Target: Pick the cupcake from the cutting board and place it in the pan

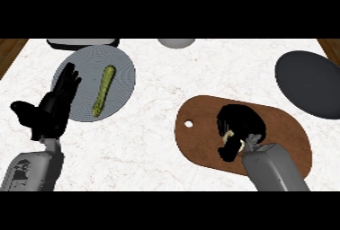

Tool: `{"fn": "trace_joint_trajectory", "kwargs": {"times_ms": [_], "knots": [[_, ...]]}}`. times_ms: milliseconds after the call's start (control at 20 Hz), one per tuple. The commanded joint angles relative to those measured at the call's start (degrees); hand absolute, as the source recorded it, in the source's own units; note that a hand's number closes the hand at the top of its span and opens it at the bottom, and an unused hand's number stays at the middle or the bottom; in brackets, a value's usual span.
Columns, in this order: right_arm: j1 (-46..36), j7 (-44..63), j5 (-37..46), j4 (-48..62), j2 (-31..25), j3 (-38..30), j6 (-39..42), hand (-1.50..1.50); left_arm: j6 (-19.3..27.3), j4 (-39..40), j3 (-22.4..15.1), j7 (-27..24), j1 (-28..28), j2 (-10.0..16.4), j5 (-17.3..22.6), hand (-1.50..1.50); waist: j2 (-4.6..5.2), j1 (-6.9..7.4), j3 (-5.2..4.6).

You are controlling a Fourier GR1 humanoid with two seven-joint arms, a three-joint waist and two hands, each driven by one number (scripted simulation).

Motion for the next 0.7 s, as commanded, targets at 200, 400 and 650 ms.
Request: {"fn": "trace_joint_trajectory", "kwargs": {"times_ms": [200,400,650], "knots": [[-13.83,16.76,8.18,2.59,5.55,-0.36,-20.04,1.50,0.48,0.31,0.45,2.48,-2.52,0.23,0.13,0.00,-0.14,0.00,0.13],[-14.93,16.87,13.15,-0.95,5.56,-0.02,-26.92,1.50,0.22,2.18,0.48,-0.41,-1.26,0.04,-0.42,0.00,-0.16,-1.30,0.11],[-19.59,18.88,15.41,0.11,3.38,-5.16,-30.84,1.50,0.37,-2.98,-0.33,0.18,2.81,-0.55,-0.59,0.00,-0.19,-0.71,0.13]]}}
